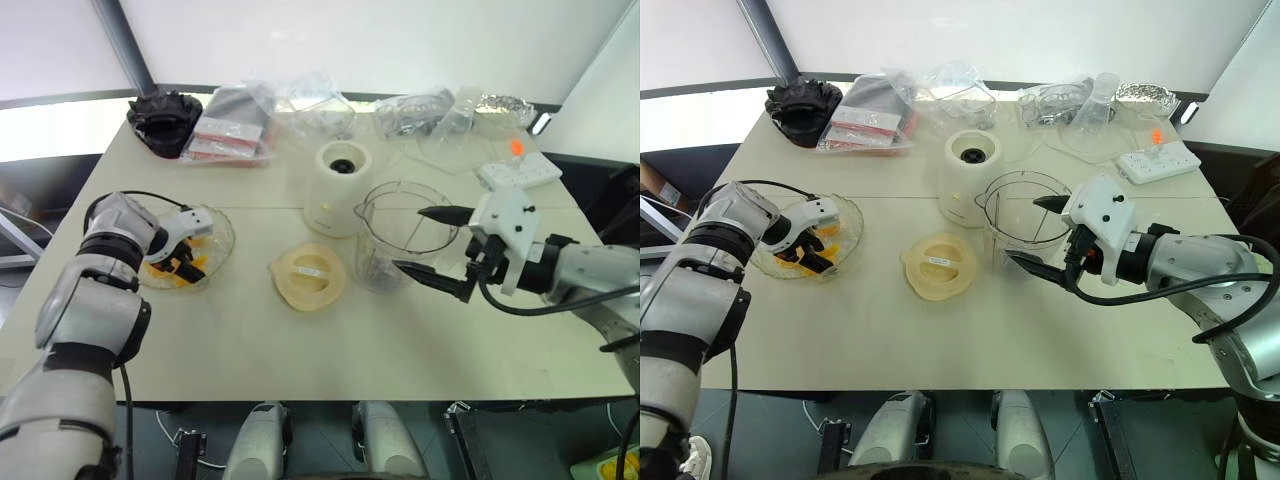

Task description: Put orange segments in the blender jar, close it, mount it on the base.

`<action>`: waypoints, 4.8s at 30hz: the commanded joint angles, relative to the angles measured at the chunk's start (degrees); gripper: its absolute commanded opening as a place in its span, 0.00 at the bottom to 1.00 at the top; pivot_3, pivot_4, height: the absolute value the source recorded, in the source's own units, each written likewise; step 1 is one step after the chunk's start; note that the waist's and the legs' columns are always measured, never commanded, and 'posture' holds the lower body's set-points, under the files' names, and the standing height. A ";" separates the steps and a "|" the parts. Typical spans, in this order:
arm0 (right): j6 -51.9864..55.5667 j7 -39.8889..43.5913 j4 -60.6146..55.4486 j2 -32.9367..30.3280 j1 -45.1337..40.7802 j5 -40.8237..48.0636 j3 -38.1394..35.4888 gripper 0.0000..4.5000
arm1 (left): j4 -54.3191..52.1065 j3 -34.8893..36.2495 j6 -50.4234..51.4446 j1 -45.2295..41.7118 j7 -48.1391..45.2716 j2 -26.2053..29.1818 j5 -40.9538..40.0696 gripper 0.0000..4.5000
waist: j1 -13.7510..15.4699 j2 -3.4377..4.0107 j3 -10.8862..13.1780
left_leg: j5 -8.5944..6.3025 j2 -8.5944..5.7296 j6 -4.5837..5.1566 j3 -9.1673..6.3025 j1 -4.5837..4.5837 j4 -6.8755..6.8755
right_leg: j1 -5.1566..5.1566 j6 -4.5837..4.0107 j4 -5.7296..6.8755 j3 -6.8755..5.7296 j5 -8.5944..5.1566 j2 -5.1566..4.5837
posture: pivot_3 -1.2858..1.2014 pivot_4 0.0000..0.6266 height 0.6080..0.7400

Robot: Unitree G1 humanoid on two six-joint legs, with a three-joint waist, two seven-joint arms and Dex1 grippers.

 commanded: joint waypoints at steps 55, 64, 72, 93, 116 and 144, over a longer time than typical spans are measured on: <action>1.74 -8.76 -7.16 8.85 2.91 -4.28 -2.92 1.00 | -33.43 29.68 23.11 -19.88 18.62 -13.76 -34.87 0.19 | 1.59 -0.32 0.18 | -0.01 -0.18 0.00 -0.19 -0.09 0.80 | 0.09 0.01 0.56 -0.04 -0.02 0.01 | 0.52 0.24 1.00; 5.27 -21.57 -16.28 16.34 15.57 -6.96 -13.98 1.00 | -11.86 28.62 8.69 -31.28 9.65 -29.47 -35.64 0.19 | 1.09 -0.30 0.19 | -0.03 -0.25 0.04 -0.15 -0.16 0.78 | 0.09 -0.09 0.41 -0.01 -0.21 -0.02 | 0.52 0.24 1.00; 4.79 -27.23 -22.98 15.46 25.04 3.91 -20.86 1.00 | -3.99 24.92 7.13 -30.13 3.00 -35.99 -32.42 0.19 | 1.11 -0.28 0.18 | -0.04 -0.13 0.06 -0.19 -0.11 0.77 | 0.06 -0.14 0.46 0.00 -0.22 0.06 | 0.52 0.24 1.00; -15.26 -45.42 -22.98 1.90 47.18 15.38 -21.82 1.00 | -3.05 20.53 8.91 -25.50 -4.63 -36.86 -26.80 0.99 | 1.35 -0.29 0.19 | -0.07 -0.01 0.10 -0.23 -0.38 0.77 | 0.13 -0.17 -0.12 -0.02 -0.20 0.00 | 0.52 0.24 1.00; -12.05 -45.60 -22.98 8.53 49.29 9.20 -18.69 1.00 | -9.24 24.99 8.73 -29.12 -5.77 -29.02 -29.71 0.99 | 1.26 -0.27 0.18 | -0.12 -0.04 0.20 -0.38 -0.71 0.81 | 0.05 -0.19 -0.35 -0.08 -0.16 0.04 | 0.52 0.24 1.00; -10.74 -41.87 15.15 25.22 26.23 -9.26 -25.07 1.00 | -78.78 14.85 17.62 29.79 9.70 -11.94 -36.20 0.99 | 1.15 0.25 -0.09 | -0.10 0.04 0.16 -0.20 -0.07 0.76 | 0.35 -0.30 -0.10 0.20 -0.11 -0.07 | 0.52 0.24 1.00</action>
